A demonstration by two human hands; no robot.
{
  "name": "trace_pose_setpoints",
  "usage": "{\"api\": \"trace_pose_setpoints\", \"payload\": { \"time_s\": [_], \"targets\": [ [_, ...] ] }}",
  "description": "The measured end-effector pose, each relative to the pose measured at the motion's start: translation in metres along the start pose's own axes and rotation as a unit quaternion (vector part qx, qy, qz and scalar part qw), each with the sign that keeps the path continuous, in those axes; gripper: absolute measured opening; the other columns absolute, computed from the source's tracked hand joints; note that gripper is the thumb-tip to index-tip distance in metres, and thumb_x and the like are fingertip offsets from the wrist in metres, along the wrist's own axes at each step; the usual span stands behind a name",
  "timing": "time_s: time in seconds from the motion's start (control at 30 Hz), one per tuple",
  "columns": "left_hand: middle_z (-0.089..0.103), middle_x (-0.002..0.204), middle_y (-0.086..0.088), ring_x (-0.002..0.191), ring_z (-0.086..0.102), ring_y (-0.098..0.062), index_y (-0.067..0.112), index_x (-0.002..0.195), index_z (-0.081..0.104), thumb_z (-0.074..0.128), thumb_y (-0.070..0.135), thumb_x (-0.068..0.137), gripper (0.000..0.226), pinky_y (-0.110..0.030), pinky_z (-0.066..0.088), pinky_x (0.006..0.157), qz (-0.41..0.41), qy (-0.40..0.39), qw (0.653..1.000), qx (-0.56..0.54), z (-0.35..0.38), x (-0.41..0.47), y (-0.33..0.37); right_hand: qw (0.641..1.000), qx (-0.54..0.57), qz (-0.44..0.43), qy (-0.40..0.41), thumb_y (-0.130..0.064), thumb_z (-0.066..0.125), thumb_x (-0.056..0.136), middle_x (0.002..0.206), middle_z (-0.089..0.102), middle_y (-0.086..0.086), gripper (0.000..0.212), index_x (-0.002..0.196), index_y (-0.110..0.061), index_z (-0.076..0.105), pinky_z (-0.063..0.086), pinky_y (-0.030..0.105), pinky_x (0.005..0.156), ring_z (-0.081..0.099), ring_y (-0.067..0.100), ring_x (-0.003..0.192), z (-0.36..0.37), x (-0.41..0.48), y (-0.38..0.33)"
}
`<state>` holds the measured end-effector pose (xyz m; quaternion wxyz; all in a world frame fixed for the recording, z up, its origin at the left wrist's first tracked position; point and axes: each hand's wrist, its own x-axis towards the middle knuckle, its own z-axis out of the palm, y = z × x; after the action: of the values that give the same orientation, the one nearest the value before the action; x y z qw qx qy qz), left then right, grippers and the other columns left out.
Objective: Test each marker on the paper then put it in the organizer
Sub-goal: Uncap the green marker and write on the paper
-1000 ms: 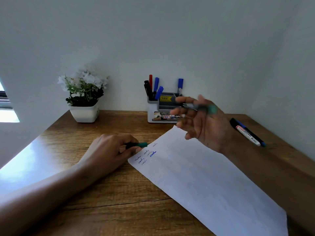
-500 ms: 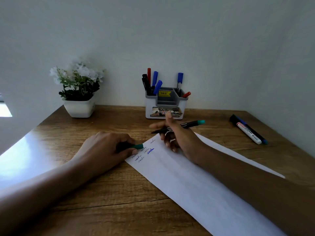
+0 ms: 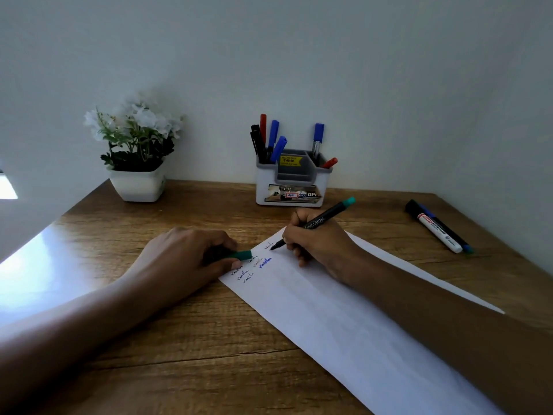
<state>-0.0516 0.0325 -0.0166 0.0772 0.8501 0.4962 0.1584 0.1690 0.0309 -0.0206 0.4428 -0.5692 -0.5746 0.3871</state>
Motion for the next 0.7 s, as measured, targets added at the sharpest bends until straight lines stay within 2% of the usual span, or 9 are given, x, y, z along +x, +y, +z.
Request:
{"api": "trace_pose_setpoints", "payload": {
  "time_s": [0.7],
  "targets": [
    [0.066,0.113,0.020,0.098,0.062,-0.005,0.047,0.111,0.060,0.055,0.059,0.080,0.033,-0.033,0.053,0.082,-0.007,-0.006,1.000,-0.003,-0.0003,-0.0001,0.0002,1.000,0.001,0.006,0.011,-0.005,0.059,0.082,0.061,0.055,0.009,0.013,0.071,-0.009,0.052,0.046,0.022,0.041,0.050,0.012,0.049,0.0013,0.0023,0.0007]
  ]
}}
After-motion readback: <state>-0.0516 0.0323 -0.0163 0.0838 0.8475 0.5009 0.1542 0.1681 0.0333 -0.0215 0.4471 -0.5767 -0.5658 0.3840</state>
